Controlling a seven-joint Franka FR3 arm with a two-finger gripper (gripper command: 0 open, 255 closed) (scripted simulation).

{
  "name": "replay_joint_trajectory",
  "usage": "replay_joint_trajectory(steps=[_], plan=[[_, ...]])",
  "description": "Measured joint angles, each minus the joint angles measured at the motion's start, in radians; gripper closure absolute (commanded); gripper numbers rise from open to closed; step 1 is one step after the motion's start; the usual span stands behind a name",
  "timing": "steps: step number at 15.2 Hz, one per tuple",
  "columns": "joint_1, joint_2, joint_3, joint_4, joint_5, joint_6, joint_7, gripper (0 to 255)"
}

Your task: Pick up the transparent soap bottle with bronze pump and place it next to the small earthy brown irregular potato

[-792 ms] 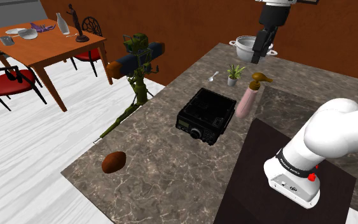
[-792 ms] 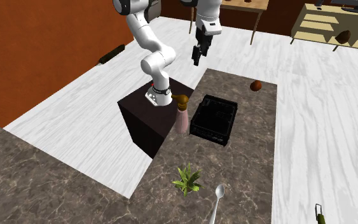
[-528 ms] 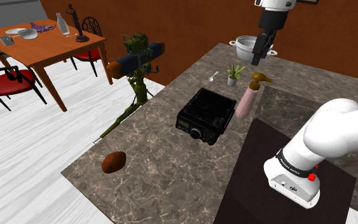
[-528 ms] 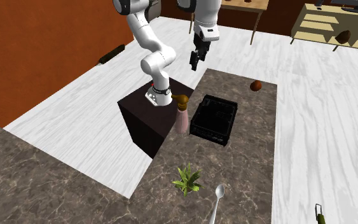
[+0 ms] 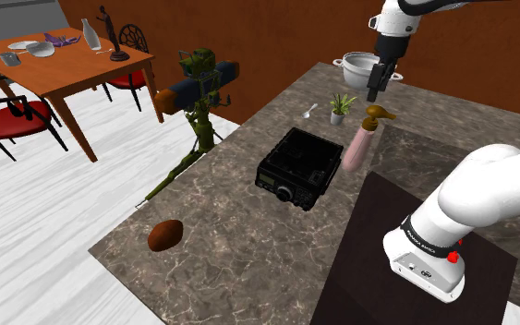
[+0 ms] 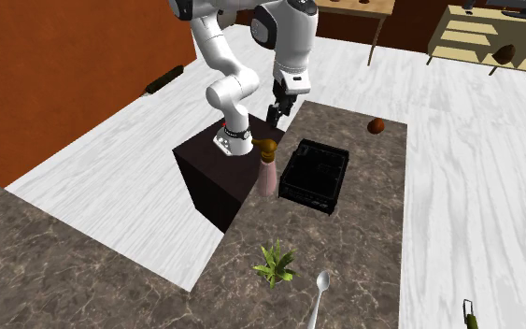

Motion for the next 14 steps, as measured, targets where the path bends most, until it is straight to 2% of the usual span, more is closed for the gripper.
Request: replay_joint_trajectory(steps=[4, 14], plan=[[-0.034, 0.05, -0.062, -0.033, -0.061, 0.081, -0.064, 0], [-0.045, 0.07, -0.086, -0.128, -0.084, 0.196, -0.071, 0]])
